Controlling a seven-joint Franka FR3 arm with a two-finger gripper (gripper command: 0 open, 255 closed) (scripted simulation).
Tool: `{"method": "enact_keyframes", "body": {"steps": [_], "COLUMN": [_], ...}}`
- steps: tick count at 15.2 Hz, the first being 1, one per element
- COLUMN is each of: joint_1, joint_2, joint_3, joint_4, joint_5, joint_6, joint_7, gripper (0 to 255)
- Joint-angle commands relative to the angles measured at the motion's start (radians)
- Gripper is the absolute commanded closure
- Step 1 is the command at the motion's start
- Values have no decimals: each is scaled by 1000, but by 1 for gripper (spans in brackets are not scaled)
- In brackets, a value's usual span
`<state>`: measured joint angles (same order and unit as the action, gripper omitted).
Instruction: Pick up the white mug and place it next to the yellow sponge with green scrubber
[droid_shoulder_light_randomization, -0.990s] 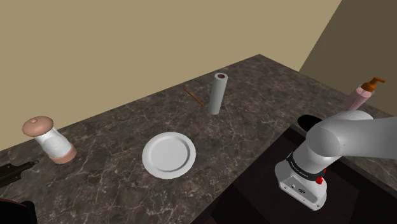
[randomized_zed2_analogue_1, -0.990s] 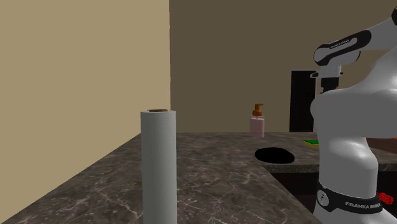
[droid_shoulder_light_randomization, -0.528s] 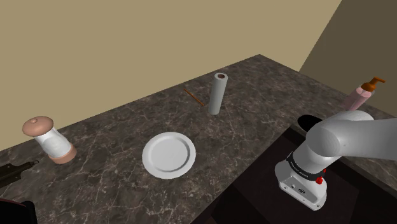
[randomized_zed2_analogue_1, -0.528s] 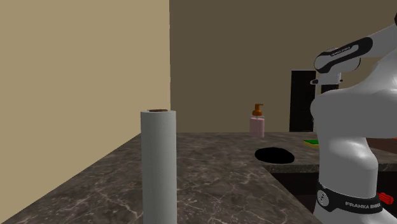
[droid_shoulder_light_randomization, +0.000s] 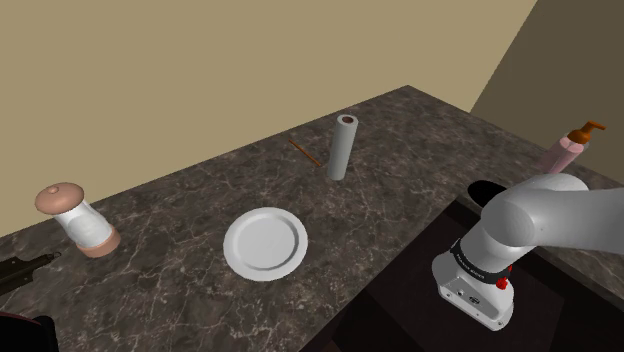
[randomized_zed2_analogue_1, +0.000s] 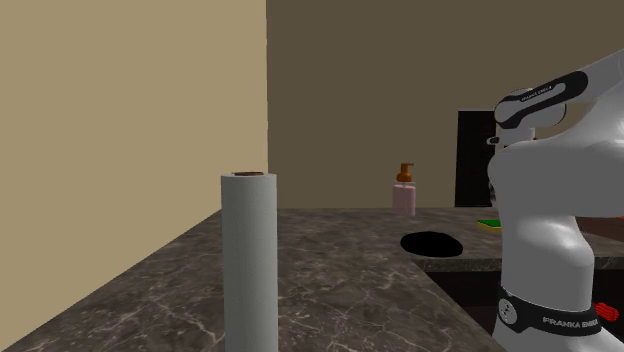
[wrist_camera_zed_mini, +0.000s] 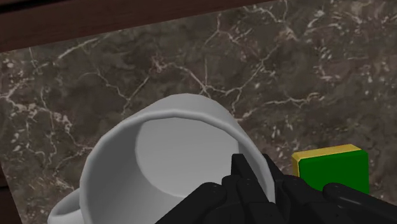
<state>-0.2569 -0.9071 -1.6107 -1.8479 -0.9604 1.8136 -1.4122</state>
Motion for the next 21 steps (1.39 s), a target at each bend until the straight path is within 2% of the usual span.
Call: {"method": "enact_keyframes", "body": {"steps": [1, 7, 15, 16, 21], "joint_1": [6, 21, 21, 21, 21], "joint_2": [-9, -37, -37, -37, -37], "joint_3": [-17, -72, -72, -72, -72], "joint_4": [-8, -41, -41, -41, -41], "joint_5": [-13, -59, -59, -59, -59], "joint_6": [17, 72, 72, 72, 72], "joint_7": [5, 26, 26, 26, 26], "gripper": [255, 255, 255, 0, 0]}}
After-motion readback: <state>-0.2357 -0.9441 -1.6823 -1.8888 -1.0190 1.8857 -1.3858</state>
